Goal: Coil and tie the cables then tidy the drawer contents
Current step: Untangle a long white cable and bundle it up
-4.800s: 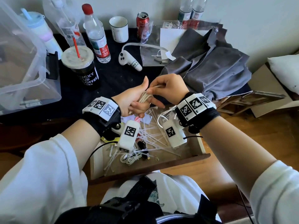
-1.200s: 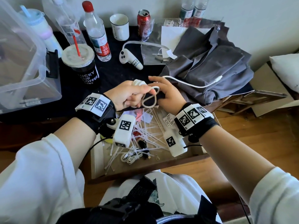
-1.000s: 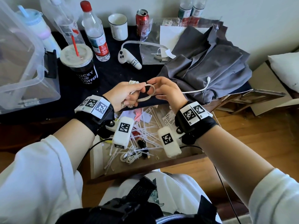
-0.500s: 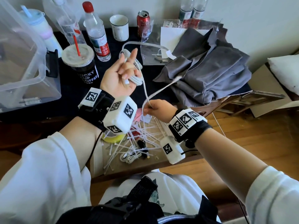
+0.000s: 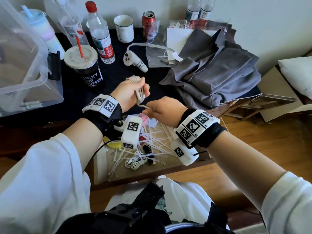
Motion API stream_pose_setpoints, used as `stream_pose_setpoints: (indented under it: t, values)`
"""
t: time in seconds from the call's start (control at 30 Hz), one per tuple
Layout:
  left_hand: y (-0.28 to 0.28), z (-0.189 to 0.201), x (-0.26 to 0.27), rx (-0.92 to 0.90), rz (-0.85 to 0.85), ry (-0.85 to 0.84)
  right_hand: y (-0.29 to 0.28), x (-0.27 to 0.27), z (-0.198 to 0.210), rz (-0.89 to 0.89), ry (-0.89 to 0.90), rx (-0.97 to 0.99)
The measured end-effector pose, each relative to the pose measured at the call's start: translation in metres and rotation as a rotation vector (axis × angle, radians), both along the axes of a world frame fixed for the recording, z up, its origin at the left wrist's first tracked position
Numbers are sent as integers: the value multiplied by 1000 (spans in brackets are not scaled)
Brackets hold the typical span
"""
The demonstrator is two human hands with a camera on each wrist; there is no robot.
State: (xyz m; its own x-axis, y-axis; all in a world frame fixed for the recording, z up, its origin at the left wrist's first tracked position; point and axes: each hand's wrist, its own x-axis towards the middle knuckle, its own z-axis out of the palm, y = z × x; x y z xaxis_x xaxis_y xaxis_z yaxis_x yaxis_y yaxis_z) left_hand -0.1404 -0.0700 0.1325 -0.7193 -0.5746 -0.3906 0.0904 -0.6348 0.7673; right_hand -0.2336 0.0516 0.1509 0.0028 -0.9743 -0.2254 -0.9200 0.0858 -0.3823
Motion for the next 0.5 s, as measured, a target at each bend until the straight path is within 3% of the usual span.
stream_pose_setpoints:
  t: [0.13, 0.27, 0.37, 0.5]
  values:
    - [14, 4, 5, -173, -265, -183, -2, -11, 8, -6, 47, -131]
    - [23, 5, 10, -315, -465, -271, -3, -22, 8, -99, -94, -223]
    - [24, 6, 13, -267, -550, -224, -4, -29, 3, -182, -184, -328]
    - [29, 10, 13, -46, -641, -169, -4, -46, 2, -329, -301, -392]
